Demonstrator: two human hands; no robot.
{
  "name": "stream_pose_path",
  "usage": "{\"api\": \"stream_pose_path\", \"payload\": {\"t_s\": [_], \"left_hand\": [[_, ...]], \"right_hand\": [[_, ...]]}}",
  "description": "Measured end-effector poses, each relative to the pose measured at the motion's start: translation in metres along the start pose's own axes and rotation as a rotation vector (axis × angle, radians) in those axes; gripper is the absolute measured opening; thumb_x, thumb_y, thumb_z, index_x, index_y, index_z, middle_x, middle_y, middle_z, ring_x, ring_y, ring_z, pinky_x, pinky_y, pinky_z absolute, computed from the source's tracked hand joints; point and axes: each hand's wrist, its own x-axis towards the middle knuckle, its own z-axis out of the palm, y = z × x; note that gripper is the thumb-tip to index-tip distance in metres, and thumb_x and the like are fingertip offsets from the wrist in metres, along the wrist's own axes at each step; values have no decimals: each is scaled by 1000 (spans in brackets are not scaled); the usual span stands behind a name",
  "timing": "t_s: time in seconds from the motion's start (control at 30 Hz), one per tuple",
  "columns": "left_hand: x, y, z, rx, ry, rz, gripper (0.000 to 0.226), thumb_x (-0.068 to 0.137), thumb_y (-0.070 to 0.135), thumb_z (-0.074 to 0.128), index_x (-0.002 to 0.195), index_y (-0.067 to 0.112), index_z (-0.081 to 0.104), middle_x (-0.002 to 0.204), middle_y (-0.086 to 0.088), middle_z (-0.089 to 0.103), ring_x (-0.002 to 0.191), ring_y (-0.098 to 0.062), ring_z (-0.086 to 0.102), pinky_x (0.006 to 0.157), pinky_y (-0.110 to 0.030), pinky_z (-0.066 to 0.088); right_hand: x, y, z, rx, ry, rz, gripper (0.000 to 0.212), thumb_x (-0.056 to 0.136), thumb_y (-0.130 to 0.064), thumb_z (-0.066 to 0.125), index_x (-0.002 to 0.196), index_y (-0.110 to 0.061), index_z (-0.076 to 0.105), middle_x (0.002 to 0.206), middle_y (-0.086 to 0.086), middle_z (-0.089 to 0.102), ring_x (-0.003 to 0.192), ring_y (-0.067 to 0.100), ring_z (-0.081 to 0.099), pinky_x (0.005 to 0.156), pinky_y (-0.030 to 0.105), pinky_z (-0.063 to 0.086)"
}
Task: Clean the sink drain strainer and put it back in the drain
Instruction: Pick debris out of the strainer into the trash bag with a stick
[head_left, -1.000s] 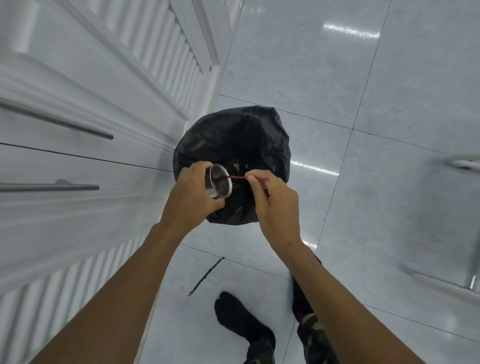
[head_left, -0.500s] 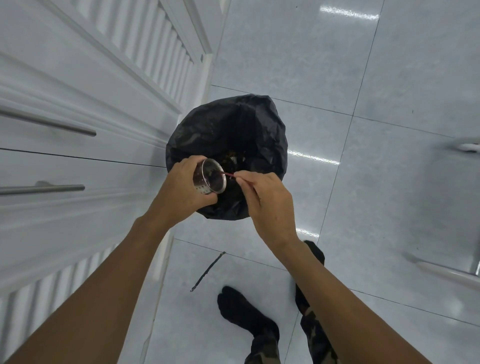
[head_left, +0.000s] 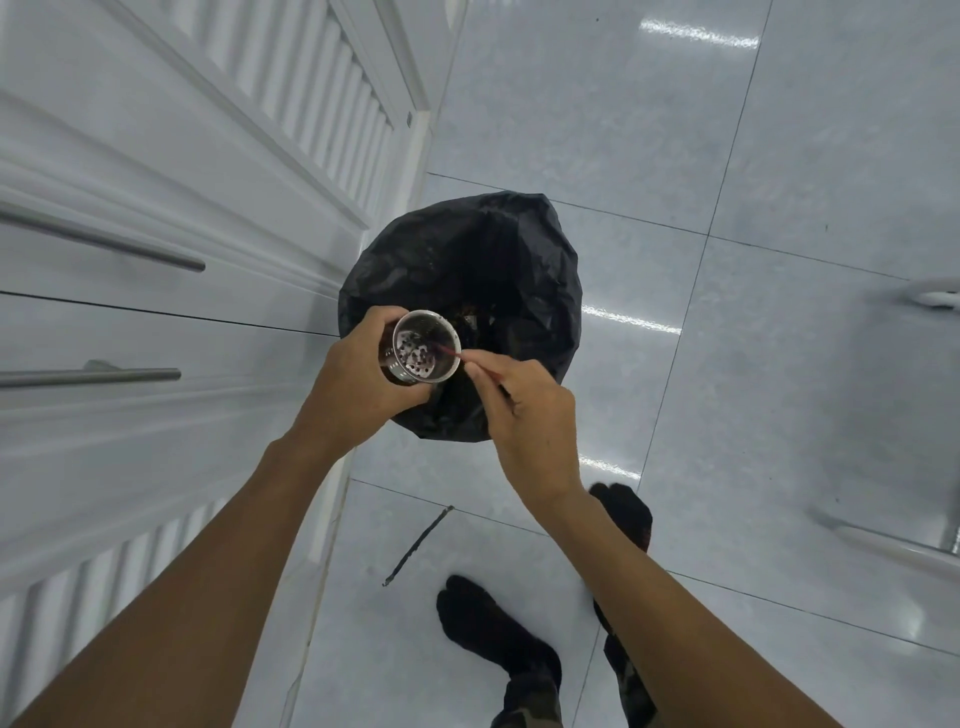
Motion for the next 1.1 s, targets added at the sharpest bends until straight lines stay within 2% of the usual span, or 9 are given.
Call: {"api": "stream_pose_path", "payload": {"t_s": [0.1,0.2,0.37,0.57,0.67,0.8,0.9,1.0,1.1], "left_hand": [[-1,0,1,-4,35,12,75,71,44,88,133,31,47,120,15,60,104,-9,61,82,-6,46],[-4,1,0,-13,66,19,73,71,49,85,132,29,49,120,16,59,105,-7,59,82,-1,44],[-7,2,2,20,74,33,71,74,42,87,133,27,49,125,8,63,107,-8,57,85,-4,44],[-8,5,3,57,99,44,70,75,40,86,133,25,50,125,8,61,106,-1,52,85,1,39],[-9,8,3,41,88,69,70,74,37,88,132,26,49,123,15,56,107,7,50,85,3,38],[-10,12,9,95,78,80,69,77,33,87,133,18,51,128,-2,60,113,-13,56,96,-12,44],[-10,17,9,112,81,49,72,78,31,86,138,10,52,134,-10,59,119,-24,57,101,-27,47],[-10,20,7,121,62,21,74,79,30,85,141,9,51,137,-10,58,123,-27,56,106,-38,49],[-10,22,4,97,30,14,74,77,31,86,140,12,51,135,-7,59,120,-22,57,104,-34,50]], "right_hand": [[0,-3,1,-39,11,-28,24,100,-30,60,119,-23,73,110,-5,75,97,9,66,91,21,55],[-6,-6,4,-76,-41,-91,23,99,-30,61,118,-24,74,107,-5,76,93,10,66,85,18,54],[-5,-4,-2,-68,-17,-72,25,100,-33,58,117,-24,74,106,-6,75,92,9,65,85,12,49],[-4,-2,-9,-129,-76,-53,30,101,-35,52,119,-23,73,111,-3,74,98,15,66,90,26,55],[-7,-4,-9,-171,-191,-87,35,99,-36,52,122,-18,71,116,3,73,101,20,67,95,31,55],[-5,1,-12,-197,-83,-106,26,97,-24,61,119,-15,72,112,6,74,98,24,68,91,25,49],[-6,-2,-10,-181,-78,-165,29,97,-30,56,115,-15,74,107,5,76,91,21,69,85,22,50],[-9,2,-8,-206,-81,-167,24,94,-23,65,116,-15,74,105,6,76,89,23,70,83,30,58],[-6,7,-10,-121,-20,-132,24,99,-27,61,118,-20,73,107,-1,75,92,15,66,84,21,53]]}}
